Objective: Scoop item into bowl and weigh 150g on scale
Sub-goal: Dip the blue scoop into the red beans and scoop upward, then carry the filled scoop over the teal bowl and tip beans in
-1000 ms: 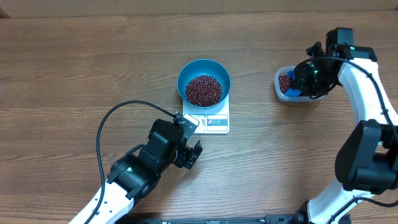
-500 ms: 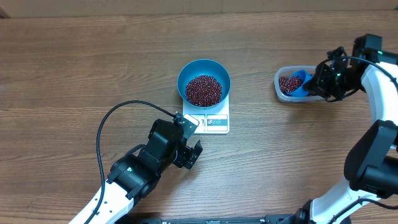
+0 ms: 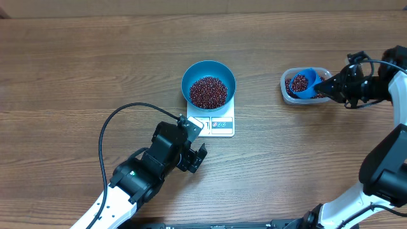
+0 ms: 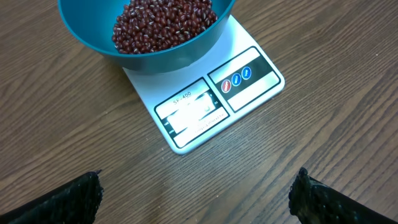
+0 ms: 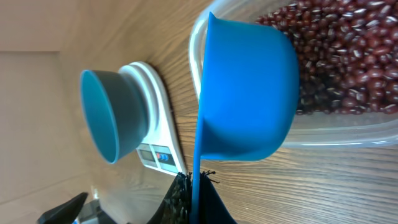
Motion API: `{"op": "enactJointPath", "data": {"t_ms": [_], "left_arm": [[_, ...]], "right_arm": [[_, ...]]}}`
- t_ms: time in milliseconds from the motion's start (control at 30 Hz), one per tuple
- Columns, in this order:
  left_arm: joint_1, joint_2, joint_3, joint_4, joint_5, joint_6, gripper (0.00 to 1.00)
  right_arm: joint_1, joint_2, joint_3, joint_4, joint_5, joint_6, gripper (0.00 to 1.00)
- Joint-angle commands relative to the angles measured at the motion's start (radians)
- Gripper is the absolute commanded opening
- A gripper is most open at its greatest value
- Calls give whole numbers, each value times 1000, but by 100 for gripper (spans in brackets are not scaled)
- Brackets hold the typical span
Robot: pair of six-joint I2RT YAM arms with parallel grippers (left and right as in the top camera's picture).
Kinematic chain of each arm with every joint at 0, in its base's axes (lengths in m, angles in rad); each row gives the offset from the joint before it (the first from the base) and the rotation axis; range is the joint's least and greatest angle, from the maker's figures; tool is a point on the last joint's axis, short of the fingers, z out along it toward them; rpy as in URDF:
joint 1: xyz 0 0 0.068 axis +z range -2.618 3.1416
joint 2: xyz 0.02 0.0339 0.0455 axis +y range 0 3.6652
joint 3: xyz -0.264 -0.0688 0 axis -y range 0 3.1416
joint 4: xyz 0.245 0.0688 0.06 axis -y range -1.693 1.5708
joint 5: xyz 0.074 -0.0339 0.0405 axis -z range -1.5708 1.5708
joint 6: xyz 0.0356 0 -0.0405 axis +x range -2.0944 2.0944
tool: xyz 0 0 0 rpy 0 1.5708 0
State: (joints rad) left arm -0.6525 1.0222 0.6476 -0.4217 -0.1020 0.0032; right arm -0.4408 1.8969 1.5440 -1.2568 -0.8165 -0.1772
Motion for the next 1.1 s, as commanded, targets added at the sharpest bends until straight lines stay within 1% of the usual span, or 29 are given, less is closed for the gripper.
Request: {"op": "enactJointPath", "data": {"t_ms": [0, 167, 267, 367, 533, 633, 733, 800, 833, 900, 1000, 1067], "left_arm": [[4, 5, -7, 1, -9, -3, 99], [4, 5, -7, 0, -9, -3, 99], [4, 5, -7, 0, -9, -3, 99], [4, 5, -7, 0, -9, -3, 99], [4, 5, -7, 0, -9, -3, 100], [4, 5, -7, 0, -9, -3, 99], [4, 5, -7, 0, -9, -3, 99], [4, 5, -7, 0, -9, -3, 100], [4, 5, -7, 0, -9, -3, 99], [4, 5, -7, 0, -9, -3, 100], [4, 5, -7, 0, -9, -3, 100], [4, 5, -7, 0, -9, -3, 100]], "right_arm": [[-34, -40, -5, -22, -155, -117, 4], [-57, -40, -5, -60, -274, -208, 4], [-45, -40, -5, -108, -341, -296, 4], [-7, -40, -5, -117, -345, -304, 4], [100, -40, 24, -103, -347, -298, 4], [180, -40, 70, -56, -349, -243, 4], [263, -40, 121, 31, -329, -123, 4], [325, -40, 158, 91, -258, -23, 4], [389, -40, 192, 129, -137, 64, 4], [462, -40, 227, 148, -31, 106, 4], [559, -40, 266, 157, 37, 107, 4], [605, -40, 278, 163, 110, 134, 4]]}}
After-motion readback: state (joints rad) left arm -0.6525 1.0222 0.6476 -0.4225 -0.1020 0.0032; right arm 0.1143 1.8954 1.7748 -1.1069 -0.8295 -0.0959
